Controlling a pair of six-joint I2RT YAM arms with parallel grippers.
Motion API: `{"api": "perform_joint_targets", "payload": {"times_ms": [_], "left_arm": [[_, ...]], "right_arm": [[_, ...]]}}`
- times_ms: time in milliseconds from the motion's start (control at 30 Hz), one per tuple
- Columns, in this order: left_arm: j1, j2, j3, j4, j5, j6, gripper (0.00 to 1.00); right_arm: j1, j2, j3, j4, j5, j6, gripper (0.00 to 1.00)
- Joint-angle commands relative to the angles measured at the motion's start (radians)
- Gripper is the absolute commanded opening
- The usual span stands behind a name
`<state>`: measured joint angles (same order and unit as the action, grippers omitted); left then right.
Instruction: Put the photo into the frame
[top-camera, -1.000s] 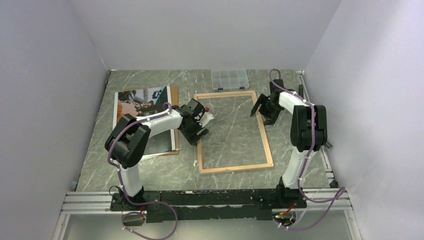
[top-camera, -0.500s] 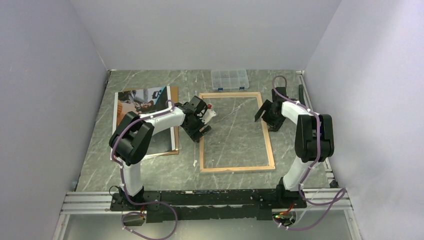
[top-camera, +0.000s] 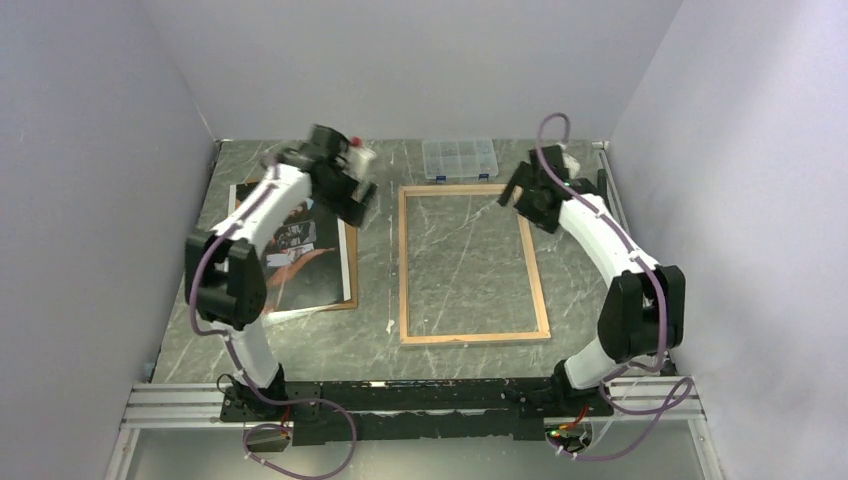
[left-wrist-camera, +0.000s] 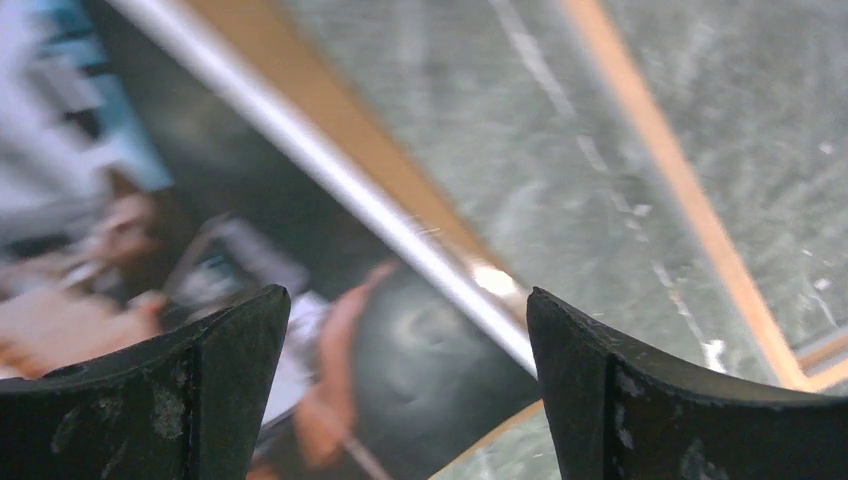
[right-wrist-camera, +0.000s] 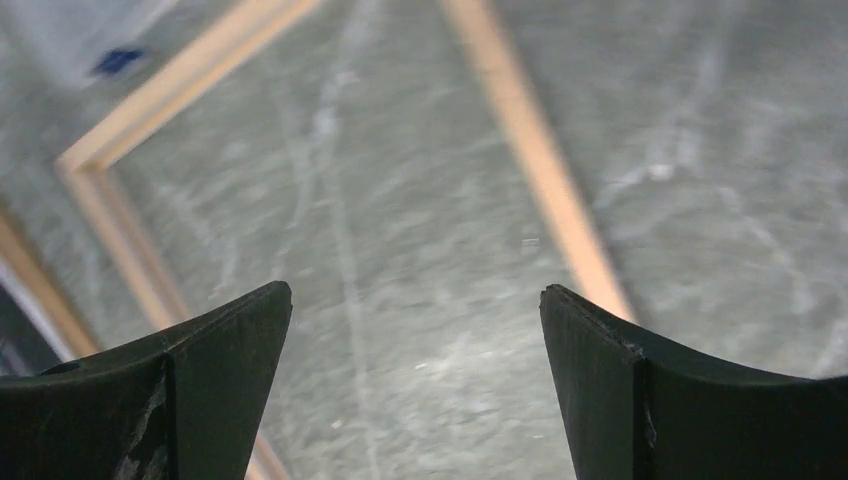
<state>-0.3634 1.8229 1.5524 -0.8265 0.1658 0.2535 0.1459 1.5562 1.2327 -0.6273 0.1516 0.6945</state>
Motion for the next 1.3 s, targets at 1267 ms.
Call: {"api": "perform_joint_targets", "payload": {"times_ms": [1267], "left_arm": [[0.809,0.058,-0.218,0.393,-0.493,0.142,0.92]], "right_arm": [[0.668,0.642,0.937,-0.071,0.034,-0.124,1.00]]}}
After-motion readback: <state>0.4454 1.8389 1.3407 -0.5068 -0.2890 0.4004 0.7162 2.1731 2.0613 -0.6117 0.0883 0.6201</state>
